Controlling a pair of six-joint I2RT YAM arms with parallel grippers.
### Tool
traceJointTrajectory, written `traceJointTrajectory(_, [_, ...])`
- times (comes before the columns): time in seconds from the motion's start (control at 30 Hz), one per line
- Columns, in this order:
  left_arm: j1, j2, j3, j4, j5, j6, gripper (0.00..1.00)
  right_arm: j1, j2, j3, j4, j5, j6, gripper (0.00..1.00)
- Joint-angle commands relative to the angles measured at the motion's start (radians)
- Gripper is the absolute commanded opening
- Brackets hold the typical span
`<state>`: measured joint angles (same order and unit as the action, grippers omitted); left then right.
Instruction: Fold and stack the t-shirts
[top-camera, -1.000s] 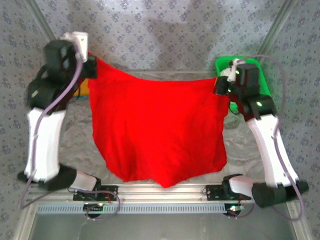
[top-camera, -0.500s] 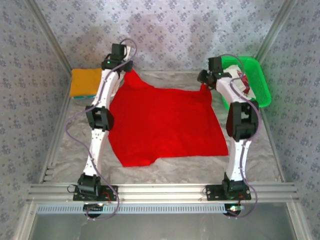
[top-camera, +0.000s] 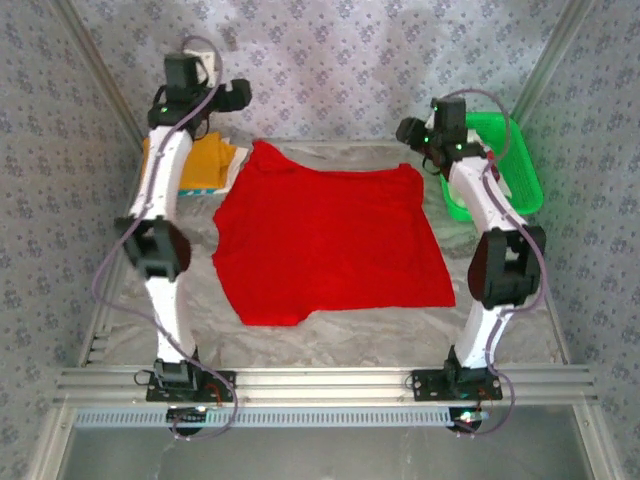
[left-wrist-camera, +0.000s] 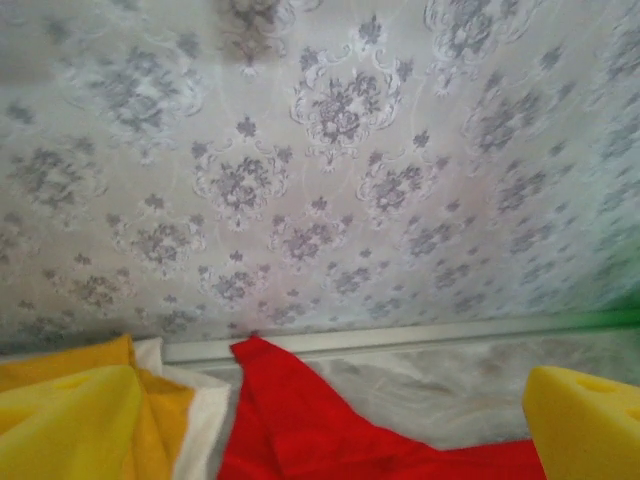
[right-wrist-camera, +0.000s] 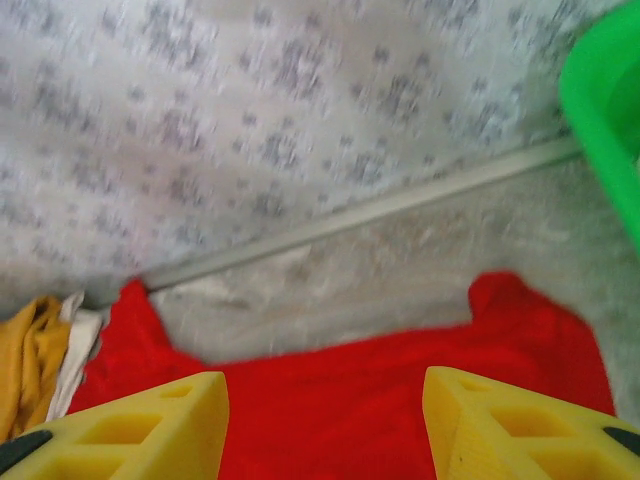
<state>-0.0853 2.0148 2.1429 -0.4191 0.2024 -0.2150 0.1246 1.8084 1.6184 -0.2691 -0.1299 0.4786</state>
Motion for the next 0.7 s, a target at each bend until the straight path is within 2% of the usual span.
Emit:
traceJointTrajectory(0.0, [0.043, -0.225, -0.592, 0.363, 0.036, -0.216, 0.98, 0.029, -0.064, -0.169, 0.01, 0.011, -0.034, 0.54])
traceJointTrajectory(0.1, [-0.016, -0.385, -0.795, 0.14, -0.131, -0.129, 0.98, 0.045, -0.126, -0.251, -0.06, 0.035, -0.077, 0.52])
traceJointTrajectory(0.13, [-0.036, -0.417, -0.838, 0.071, -0.147, -0.111, 0.98, 0.05, -0.146, -0.282, -0.07, 0.036, -0.086, 0.51])
traceJointTrajectory(0.2, [-0.055, -0.468, -0.907, -0.03, -0.154, -0.133, 0.95, 0.047, -0.179, -0.344, -0.059, 0.012, -0.085, 0.41])
traceJointTrajectory(0.33, [-0.111, -0.574, -1.122, 0.025, -0.143, -0.184, 0.88, 0.035, -0.151, -0.408, -0.044, 0.009, -0.038, 0.34])
traceJointTrajectory(0.37, [-0.118, -0.572, -1.16, 0.048, -0.14, -0.205, 0.87, 0.026, -0.122, -0.404, -0.025, 0.003, -0.022, 0.27])
traceJointTrajectory(0.47, [-0.135, -0.515, -1.186, 0.101, -0.082, -0.267, 0.82, 0.02, 0.01, -0.29, -0.004, 0.008, -0.008, 0.14])
traceJointTrajectory(0.57, [-0.194, -0.46, -1.166, 0.111, -0.086, -0.284, 0.81, 0.017, 0.175, -0.093, -0.088, 0.075, 0.004, 0.07])
traceJointTrajectory(0.67, [-0.215, -0.422, -1.212, 0.156, -0.115, -0.325, 0.81, 0.004, 0.32, 0.051, -0.118, 0.133, 0.089, 0.05])
